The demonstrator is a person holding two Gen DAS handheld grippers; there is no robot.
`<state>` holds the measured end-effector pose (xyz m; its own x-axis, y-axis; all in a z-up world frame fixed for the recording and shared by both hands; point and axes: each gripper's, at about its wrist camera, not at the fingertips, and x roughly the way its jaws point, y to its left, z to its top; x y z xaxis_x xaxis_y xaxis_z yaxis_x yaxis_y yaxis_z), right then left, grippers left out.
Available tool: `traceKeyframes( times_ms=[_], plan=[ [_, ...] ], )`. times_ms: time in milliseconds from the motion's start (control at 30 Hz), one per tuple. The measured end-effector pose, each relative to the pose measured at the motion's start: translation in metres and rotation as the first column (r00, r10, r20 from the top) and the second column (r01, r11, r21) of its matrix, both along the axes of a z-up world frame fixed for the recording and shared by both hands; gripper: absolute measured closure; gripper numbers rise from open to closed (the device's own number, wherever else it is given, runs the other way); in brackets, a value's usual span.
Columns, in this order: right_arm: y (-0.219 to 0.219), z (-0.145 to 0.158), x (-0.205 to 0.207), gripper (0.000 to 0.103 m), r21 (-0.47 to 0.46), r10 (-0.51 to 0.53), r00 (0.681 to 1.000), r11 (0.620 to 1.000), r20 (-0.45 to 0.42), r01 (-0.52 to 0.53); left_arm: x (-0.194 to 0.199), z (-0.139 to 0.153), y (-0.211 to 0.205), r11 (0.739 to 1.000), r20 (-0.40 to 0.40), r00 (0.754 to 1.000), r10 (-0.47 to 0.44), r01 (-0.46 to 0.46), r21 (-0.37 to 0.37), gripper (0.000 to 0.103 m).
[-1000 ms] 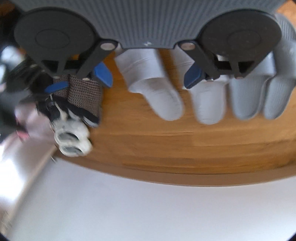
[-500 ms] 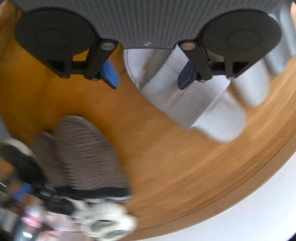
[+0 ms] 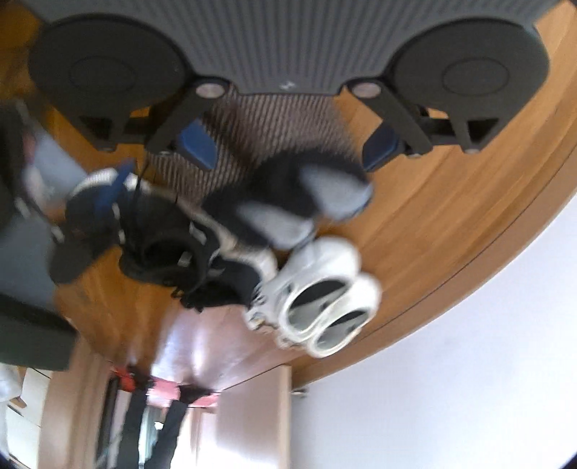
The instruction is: Organize scattered shoes
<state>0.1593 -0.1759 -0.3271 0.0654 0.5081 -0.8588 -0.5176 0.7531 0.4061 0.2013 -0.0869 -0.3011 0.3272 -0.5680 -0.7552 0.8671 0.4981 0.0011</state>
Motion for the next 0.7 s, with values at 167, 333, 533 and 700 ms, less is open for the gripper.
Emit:
traceKeyframes(
  times_ms=[167,333,533,700],
  plan=[
    [-0.005,0.002,0.002,0.001,0.013,-0.026,1.000,1.000,-0.010,0.026,0.023,-0.039,-0.016,0.988,-0.154,0.978,0.140,-0.128,0.086,0.093],
    [-0.021,0.001,0.006,0.001,0.020,-0.075,0.997,0.997,-0.014,0.075,0.016,-0.014,0.010,0.931,-0.131,0.922,0.364,-0.356,0.082,0.101],
    [-0.028,-0.003,0.010,0.001,0.016,-0.120,0.993,0.993,-0.014,0.120,0.011,-0.001,0.026,0.794,-0.077,0.793,0.605,-0.592,0.137,0.103],
    [-0.007,0.005,0.016,0.001,0.008,-0.039,0.995,0.999,0.089,0.039,0.021,0.008,0.063,0.755,-0.218,0.733,0.644,-0.655,0.030,0.096]
  ],
)
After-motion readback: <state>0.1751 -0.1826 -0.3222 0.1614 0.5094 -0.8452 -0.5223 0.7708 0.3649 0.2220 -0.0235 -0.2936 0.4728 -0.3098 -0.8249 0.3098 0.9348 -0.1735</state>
